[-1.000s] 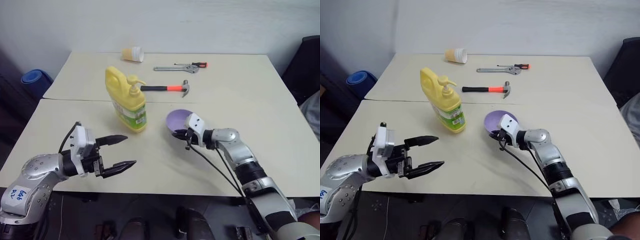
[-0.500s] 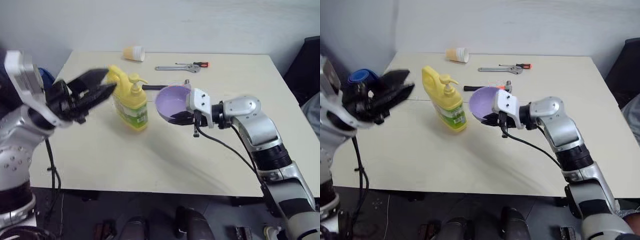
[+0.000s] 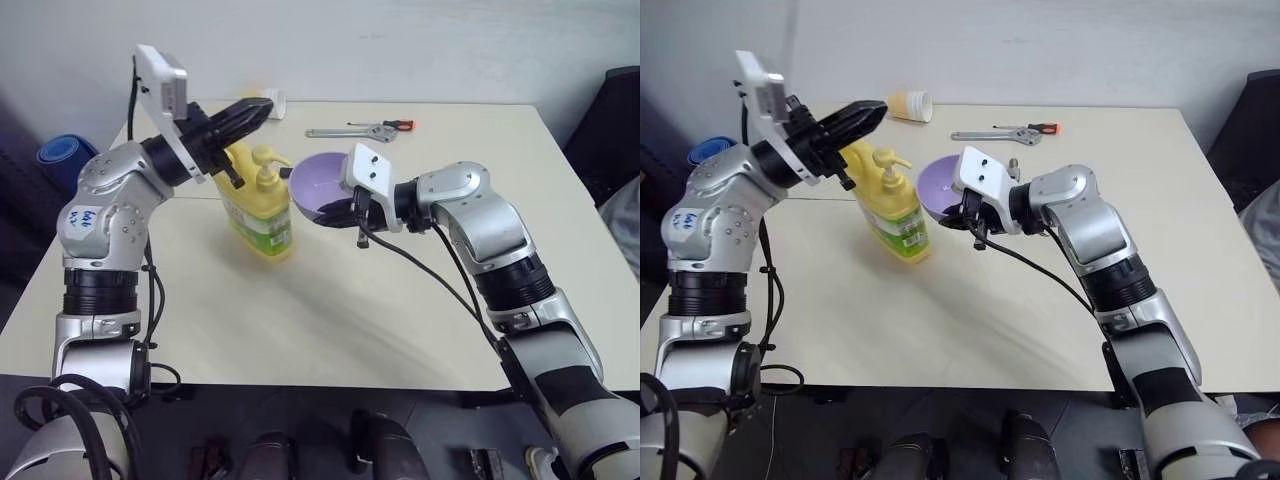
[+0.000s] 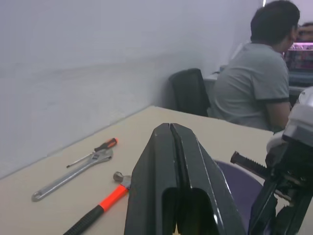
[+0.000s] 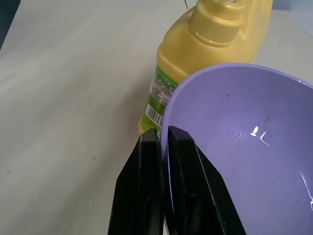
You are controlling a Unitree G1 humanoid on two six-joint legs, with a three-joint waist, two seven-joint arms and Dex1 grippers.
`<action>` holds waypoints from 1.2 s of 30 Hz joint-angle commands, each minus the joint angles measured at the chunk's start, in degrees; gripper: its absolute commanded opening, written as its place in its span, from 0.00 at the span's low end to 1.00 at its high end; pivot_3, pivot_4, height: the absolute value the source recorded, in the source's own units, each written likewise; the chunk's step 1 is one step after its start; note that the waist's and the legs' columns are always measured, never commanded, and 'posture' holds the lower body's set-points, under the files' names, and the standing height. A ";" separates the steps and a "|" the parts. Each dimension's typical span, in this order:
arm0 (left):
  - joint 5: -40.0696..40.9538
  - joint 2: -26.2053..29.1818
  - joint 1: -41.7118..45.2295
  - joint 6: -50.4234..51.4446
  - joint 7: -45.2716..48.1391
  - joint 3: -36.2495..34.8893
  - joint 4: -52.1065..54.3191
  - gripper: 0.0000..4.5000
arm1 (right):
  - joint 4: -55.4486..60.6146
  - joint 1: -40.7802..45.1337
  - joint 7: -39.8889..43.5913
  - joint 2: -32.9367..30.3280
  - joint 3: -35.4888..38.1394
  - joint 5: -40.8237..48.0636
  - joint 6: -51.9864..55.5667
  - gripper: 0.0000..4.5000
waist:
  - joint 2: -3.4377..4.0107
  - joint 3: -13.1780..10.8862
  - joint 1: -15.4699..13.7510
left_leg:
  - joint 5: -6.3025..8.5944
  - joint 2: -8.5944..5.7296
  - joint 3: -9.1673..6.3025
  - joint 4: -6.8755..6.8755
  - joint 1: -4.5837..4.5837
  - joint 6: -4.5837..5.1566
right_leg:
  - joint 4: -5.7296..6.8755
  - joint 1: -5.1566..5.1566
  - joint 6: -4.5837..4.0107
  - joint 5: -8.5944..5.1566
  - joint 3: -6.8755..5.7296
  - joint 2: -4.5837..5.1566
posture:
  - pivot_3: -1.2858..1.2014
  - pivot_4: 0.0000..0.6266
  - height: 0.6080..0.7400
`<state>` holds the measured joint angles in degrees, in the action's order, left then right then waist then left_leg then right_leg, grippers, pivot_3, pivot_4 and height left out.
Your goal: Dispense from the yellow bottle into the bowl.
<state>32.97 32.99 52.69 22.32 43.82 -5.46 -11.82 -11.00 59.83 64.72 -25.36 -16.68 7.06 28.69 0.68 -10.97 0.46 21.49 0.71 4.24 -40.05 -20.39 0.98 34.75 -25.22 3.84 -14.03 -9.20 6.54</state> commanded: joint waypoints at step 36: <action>-13.73 -3.44 -4.55 10.58 -3.17 6.57 -2.15 0.00 | 3.06 2.91 -1.24 1.42 2.33 3.62 5.21 0.00 | -0.10 0.21 -0.22 | 0.00 0.11 0.19 0.06 1.04 0.01 | 0.18 0.86 0.00 0.00 0.28 0.11 | 0.52 0.24 1.00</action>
<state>21.86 29.87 52.06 28.85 40.91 -1.99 -10.83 -10.51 61.69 63.47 -24.11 -15.73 9.52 33.99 0.59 -10.77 0.24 21.49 0.82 4.43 -39.99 -19.33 0.99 34.96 -24.36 3.84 -14.03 -8.89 6.65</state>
